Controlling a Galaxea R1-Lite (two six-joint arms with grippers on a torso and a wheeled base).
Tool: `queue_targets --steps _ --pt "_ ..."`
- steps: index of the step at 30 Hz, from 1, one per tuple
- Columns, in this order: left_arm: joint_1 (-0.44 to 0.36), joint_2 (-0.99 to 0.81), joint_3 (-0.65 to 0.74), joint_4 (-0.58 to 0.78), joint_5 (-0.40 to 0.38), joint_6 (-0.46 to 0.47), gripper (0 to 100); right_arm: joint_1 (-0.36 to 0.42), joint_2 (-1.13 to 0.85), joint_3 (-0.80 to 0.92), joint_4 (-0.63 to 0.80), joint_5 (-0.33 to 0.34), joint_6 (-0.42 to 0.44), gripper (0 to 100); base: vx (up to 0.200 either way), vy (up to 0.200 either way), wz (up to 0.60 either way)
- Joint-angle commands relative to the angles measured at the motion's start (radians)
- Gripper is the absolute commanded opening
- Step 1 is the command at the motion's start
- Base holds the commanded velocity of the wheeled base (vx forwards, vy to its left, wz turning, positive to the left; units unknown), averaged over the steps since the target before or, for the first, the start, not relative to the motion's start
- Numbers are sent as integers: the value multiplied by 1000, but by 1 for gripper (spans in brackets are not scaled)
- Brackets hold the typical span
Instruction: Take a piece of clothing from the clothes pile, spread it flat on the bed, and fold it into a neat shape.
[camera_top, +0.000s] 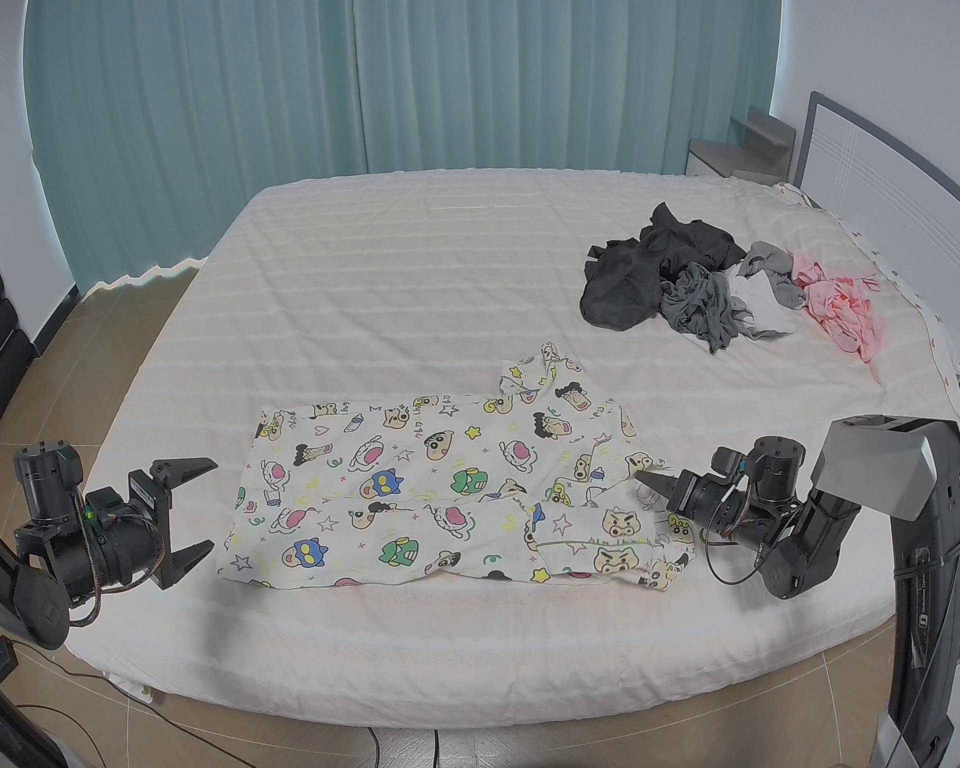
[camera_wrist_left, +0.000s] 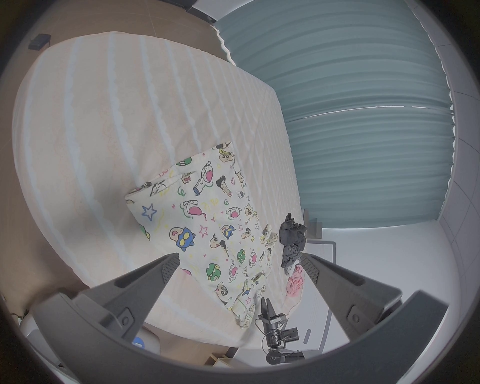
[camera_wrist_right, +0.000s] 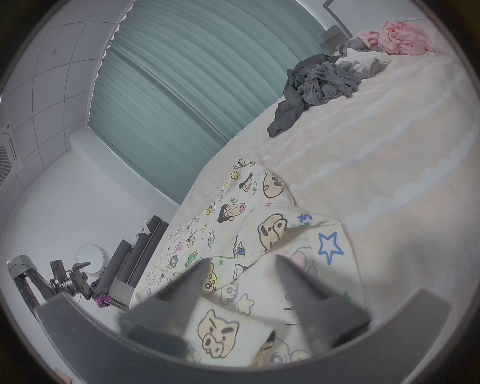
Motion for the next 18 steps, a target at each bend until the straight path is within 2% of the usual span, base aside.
queue_targets --steps 1,5,7,12,18 --pt "-35 11 0 0 9 0 100 -3 -14 19 -10 -4 1 100 0 0 0" --pt "-89 13 0 0 43 -3 100 -10 -86 69 -19 -41 2 100 0 0 0" --pt "-95 25 -7 0 71 -13 100 -8 -112 101 -21 -41 4 100 0 0 0" --pt "-95 34 -3 0 71 -11 100 -5 -113 124 -41 -42 4 100 0 0 0" --pt "-99 34 5 0 71 10 100 4 -101 151 -82 -42 4 100 200 0 0"
